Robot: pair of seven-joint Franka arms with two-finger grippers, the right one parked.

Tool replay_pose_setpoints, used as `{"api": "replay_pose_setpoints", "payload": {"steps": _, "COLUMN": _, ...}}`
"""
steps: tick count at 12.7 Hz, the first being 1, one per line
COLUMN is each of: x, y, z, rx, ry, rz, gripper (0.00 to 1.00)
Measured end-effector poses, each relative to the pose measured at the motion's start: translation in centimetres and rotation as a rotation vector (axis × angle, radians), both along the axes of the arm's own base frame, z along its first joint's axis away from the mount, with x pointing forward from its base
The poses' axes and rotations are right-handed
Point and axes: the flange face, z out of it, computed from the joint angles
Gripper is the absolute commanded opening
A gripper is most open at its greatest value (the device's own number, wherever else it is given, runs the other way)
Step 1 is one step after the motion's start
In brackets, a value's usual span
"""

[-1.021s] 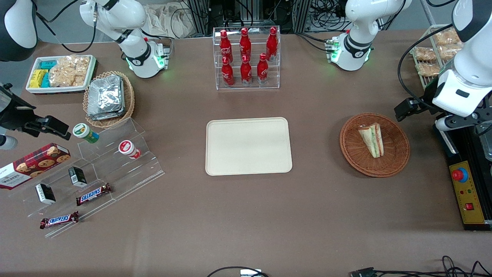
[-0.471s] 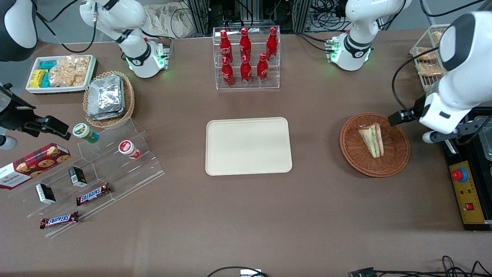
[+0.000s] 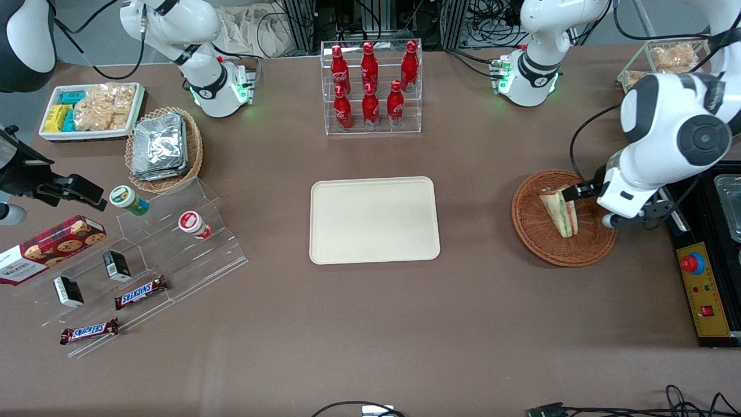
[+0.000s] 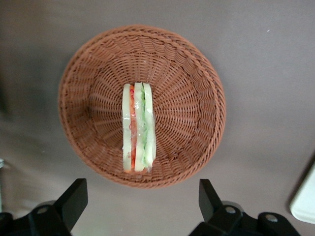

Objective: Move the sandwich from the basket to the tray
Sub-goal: 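Lower the open left gripper over the wrapped sandwich in the wicker basket, then close the left gripper on the sandwich and lift it from the basket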

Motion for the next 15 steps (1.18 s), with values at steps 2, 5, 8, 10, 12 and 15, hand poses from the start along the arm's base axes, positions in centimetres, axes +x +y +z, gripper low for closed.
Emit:
{"api": "replay_pose_setpoints", "payload": {"steps": 2, "x": -0.8, "y": 0.8, "z": -3.7, "rx": -0.009, "ry": -0.002, "rz": 0.013, "gripper": 1.0}}
{"api": "replay_pose_setpoints", "payload": {"steps": 5, "x": -1.3, "y": 2.1, "z": -8.2, "rx": -0.026, "ry": 0.013, "rz": 0.035, "gripper": 1.0}}
{"api": "replay_pose_setpoints", "payload": {"steps": 8, "x": -1.0, "y": 3.8, "z": -11.9, "rx": -0.033, "ry": 0.023, "rz": 0.054, "gripper": 0.99}}
{"api": "replay_pose_setpoints", "payload": {"steps": 10, "x": -0.9, "y": 3.9, "z": -14.0, "rx": -0.036, "ry": 0.029, "rz": 0.045, "gripper": 0.99}}
{"api": "replay_pose_setpoints", "payload": {"steps": 12, "x": -1.0, "y": 3.9, "z": -15.6, "rx": -0.04, "ry": 0.043, "rz": 0.059, "gripper": 0.98}}
{"api": "replay_pose_setpoints", "payload": {"steps": 15, "x": -1.3, "y": 3.8, "z": -16.2, "rx": -0.037, "ry": 0.056, "rz": 0.077, "gripper": 0.96}}
